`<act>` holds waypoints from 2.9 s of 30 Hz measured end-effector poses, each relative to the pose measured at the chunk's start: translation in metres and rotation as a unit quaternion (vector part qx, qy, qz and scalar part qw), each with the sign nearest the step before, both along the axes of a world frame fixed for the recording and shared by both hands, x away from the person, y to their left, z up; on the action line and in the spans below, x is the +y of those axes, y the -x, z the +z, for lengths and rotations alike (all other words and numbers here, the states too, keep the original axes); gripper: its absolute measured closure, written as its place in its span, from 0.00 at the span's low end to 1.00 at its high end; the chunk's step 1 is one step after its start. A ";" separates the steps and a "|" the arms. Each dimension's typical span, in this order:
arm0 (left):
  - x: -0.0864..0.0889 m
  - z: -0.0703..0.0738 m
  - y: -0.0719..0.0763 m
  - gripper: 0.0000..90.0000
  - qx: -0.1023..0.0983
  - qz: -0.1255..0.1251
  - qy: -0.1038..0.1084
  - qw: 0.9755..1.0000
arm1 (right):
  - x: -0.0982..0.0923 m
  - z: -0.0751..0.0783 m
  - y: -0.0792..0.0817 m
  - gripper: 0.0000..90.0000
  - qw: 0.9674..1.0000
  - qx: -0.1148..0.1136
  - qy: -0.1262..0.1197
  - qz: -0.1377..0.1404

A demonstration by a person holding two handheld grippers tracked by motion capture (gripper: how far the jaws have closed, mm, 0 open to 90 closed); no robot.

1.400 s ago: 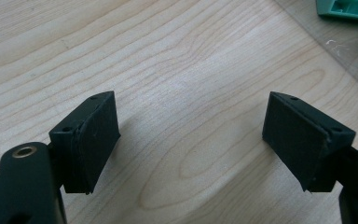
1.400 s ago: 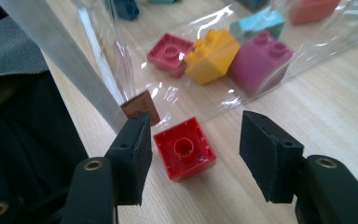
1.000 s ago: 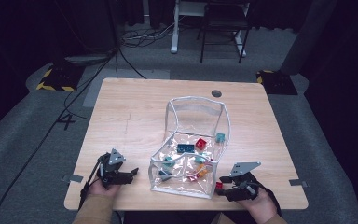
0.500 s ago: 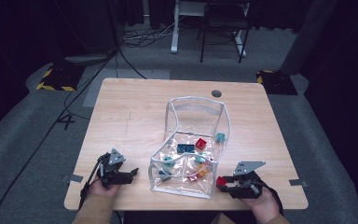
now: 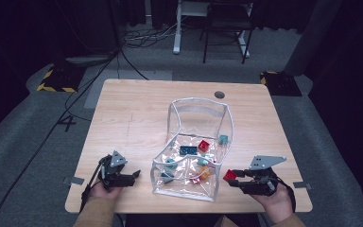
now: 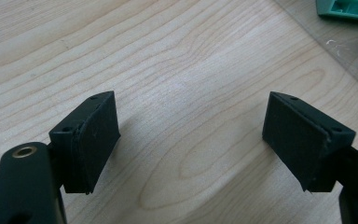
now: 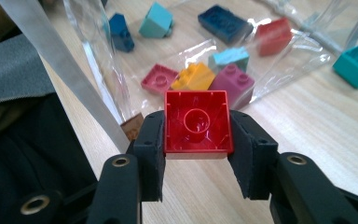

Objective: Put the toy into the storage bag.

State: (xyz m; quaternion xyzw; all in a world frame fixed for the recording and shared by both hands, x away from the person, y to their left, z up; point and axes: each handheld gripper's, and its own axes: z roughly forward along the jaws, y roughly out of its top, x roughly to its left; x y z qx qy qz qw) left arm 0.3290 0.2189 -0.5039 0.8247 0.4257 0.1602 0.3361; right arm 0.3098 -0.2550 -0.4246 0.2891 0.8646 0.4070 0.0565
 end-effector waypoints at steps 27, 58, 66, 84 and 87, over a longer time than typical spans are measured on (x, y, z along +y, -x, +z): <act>0.000 0.000 0.000 0.21 0.001 0.000 0.000 1.000 | -0.012 0.073 -0.004 0.65 0.997 -0.060 -0.036 -0.010; 0.000 0.000 0.000 0.21 0.001 -0.001 0.000 1.000 | 0.022 0.148 -0.038 0.65 0.991 -0.118 -0.069 0.008; 0.000 0.000 0.000 0.21 0.002 -0.001 0.000 1.000 | 0.041 0.147 -0.060 0.65 0.992 -0.110 -0.054 0.012; 0.000 0.000 0.000 0.21 0.002 -0.001 0.000 1.000 | 0.084 0.124 -0.103 0.65 0.997 -0.069 -0.010 0.018; 0.000 0.000 0.000 0.21 0.002 -0.001 0.000 1.000 | 0.089 0.120 -0.108 0.65 0.998 -0.059 -0.002 0.017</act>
